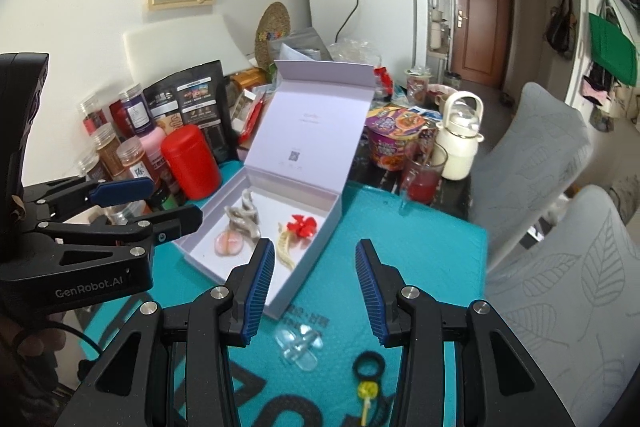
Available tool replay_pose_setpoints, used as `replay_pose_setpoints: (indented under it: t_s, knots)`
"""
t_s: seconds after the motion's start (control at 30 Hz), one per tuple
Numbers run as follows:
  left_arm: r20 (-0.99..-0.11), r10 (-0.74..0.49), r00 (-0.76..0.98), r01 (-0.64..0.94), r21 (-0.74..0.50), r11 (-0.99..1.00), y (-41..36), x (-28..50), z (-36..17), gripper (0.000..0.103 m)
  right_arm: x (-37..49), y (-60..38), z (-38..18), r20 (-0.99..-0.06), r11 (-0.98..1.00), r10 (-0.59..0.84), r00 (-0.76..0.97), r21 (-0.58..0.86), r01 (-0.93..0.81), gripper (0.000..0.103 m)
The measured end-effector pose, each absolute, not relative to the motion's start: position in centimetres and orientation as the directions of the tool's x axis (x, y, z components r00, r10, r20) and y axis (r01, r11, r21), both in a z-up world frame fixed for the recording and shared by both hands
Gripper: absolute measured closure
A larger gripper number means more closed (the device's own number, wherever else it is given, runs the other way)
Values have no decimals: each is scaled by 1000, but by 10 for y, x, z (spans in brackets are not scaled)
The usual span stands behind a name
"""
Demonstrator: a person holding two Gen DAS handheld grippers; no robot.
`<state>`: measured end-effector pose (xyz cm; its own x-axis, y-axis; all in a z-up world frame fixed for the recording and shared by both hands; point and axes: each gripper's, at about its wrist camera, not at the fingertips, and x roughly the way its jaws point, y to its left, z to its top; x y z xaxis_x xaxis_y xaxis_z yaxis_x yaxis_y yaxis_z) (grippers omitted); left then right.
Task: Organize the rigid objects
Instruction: 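Move both tools back toward the clear plastic piece and black claw clip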
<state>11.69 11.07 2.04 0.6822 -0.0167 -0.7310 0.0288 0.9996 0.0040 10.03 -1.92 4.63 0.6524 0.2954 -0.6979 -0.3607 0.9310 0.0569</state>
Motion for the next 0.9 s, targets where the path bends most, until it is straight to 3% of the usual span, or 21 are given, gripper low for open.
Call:
replay_pose_setpoints:
  t_s: [0.27, 0.4, 0.9]
  knots:
    - [-739, -21, 674, 37, 6, 999, 69, 85, 14, 39, 63, -62, 50, -702, 935, 279, 655, 42, -352, 60]
    - [-735, -18, 678, 33, 5, 999, 51, 70, 14, 26, 46, -82, 52, -704, 936, 278, 654, 45, -350, 59]
    - [-738, 5, 674, -8, -1, 1000, 1, 27, 1, 25, -2, -136, 52, -703, 931, 291, 649, 53, -361, 49]
